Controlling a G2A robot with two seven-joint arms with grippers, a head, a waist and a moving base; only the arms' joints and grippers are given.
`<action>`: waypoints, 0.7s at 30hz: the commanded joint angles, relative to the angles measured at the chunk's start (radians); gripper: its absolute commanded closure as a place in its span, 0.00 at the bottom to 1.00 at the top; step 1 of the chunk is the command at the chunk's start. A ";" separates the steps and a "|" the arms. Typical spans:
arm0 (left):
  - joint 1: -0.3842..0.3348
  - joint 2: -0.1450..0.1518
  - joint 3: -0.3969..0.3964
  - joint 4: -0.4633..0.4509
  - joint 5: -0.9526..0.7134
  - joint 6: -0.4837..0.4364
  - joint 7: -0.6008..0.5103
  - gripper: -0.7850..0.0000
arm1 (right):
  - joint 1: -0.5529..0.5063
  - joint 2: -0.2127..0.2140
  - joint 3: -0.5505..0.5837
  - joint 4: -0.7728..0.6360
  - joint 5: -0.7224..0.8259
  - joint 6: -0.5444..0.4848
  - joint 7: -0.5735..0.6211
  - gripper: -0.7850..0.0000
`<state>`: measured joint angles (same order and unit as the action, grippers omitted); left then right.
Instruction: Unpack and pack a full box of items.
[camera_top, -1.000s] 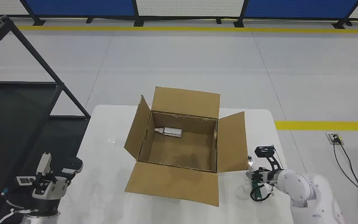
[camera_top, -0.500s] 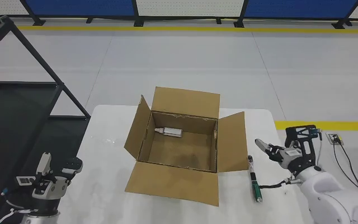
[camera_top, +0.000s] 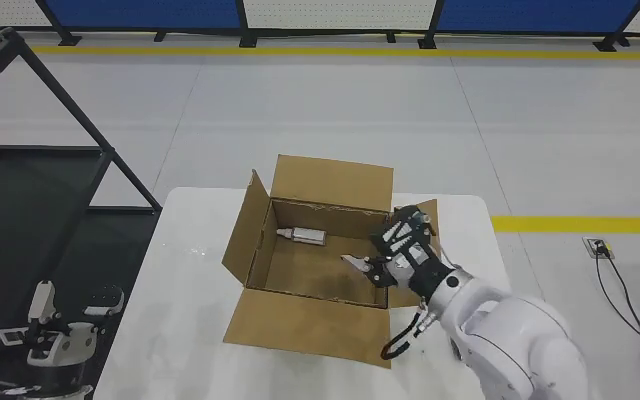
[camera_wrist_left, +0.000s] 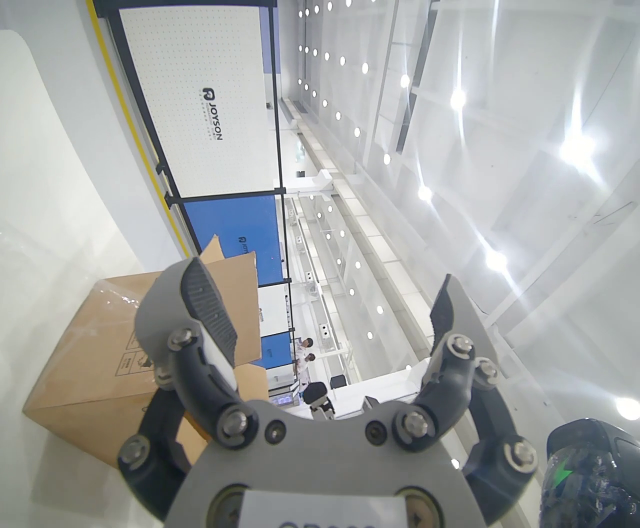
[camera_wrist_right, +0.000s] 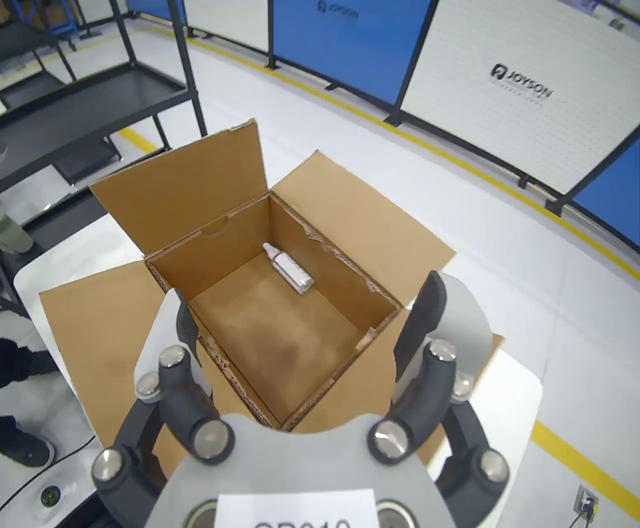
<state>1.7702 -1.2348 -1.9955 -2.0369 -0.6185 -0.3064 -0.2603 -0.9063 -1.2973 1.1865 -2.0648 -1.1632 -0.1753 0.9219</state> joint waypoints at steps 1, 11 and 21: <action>0.005 -0.001 -0.006 0.000 -0.006 -0.002 -0.002 0.00 | 0.121 -0.017 -0.090 0.142 0.019 0.030 0.018 0.00; 0.027 -0.007 -0.016 -0.015 -0.016 -0.006 -0.020 0.00 | 0.329 -0.070 -0.224 0.498 0.145 0.095 -0.058 0.00; 0.027 -0.007 -0.016 -0.015 -0.016 -0.006 -0.020 0.00 | 0.325 -0.071 -0.228 0.507 0.145 0.093 -0.055 0.00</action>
<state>1.7973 -1.2418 -2.0120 -2.0516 -0.6340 -0.3127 -0.2807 -0.5772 -1.3677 0.9627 -1.5667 -1.0186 -0.0800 0.8641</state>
